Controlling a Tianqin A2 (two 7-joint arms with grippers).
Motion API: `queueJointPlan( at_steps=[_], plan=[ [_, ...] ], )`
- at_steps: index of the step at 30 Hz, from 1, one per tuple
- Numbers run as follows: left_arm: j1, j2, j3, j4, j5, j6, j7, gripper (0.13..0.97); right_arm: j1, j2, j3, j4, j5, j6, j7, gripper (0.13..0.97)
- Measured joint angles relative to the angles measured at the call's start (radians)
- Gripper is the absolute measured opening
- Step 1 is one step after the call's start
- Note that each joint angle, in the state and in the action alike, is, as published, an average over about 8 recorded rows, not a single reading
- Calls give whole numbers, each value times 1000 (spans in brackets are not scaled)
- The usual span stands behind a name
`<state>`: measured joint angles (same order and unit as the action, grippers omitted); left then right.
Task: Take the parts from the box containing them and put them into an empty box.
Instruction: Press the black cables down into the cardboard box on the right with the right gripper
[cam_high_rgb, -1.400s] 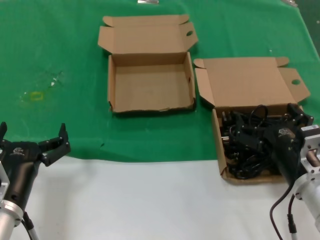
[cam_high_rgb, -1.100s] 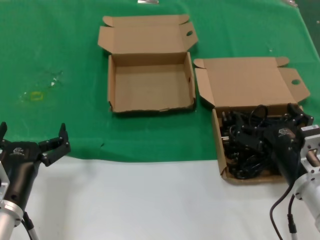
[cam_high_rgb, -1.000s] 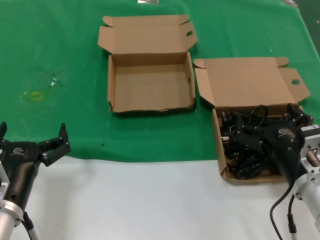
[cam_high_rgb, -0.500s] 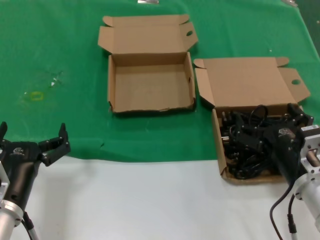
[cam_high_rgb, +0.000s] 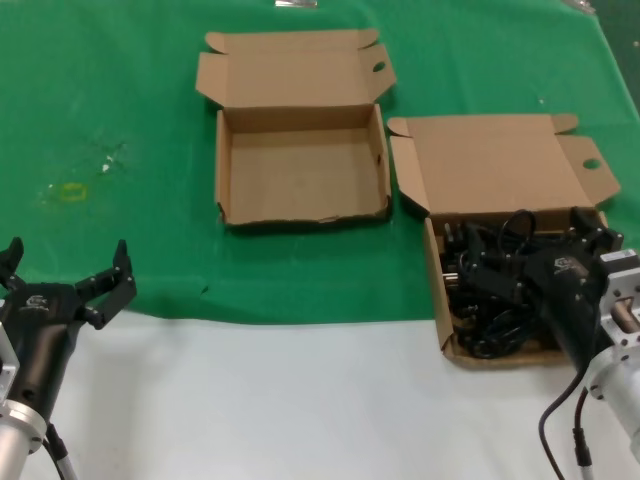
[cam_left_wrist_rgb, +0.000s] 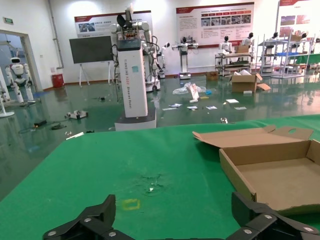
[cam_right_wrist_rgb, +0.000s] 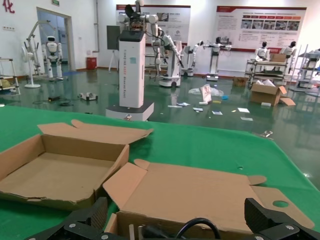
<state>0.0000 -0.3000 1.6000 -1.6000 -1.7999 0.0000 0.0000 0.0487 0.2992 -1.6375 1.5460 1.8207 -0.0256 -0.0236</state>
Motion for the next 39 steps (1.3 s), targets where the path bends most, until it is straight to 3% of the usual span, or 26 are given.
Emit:
queueJointPlan(
  at_steps=[9, 13, 21, 26, 30, 34, 39],
  plan=[
    [0, 0, 0, 0, 0, 0, 0, 699, 28, 119, -103, 12, 37, 51, 2, 966],
    [0, 0, 0, 0, 0, 0, 0, 699, 54, 220, -179, 33, 76, 80, -10, 966],
    [0, 0, 0, 0, 0, 0, 0, 475, 183, 484, -393, 75, 153, 42, 53, 966],
    [0, 0, 0, 0, 0, 0, 0, 384, 294, 622, -496, 74, 101, -86, 162, 966],
    [0, 0, 0, 0, 0, 0, 0, 292, 375, 685, -521, 55, 28, -241, 220, 966],
    [0, 0, 0, 0, 0, 0, 0, 292, 453, 706, -525, 19, -28, -404, 210, 966],
    [0, 0, 0, 0, 0, 0, 0, 223, 570, 700, -544, -55, -71, -613, 120, 966]
  ],
)
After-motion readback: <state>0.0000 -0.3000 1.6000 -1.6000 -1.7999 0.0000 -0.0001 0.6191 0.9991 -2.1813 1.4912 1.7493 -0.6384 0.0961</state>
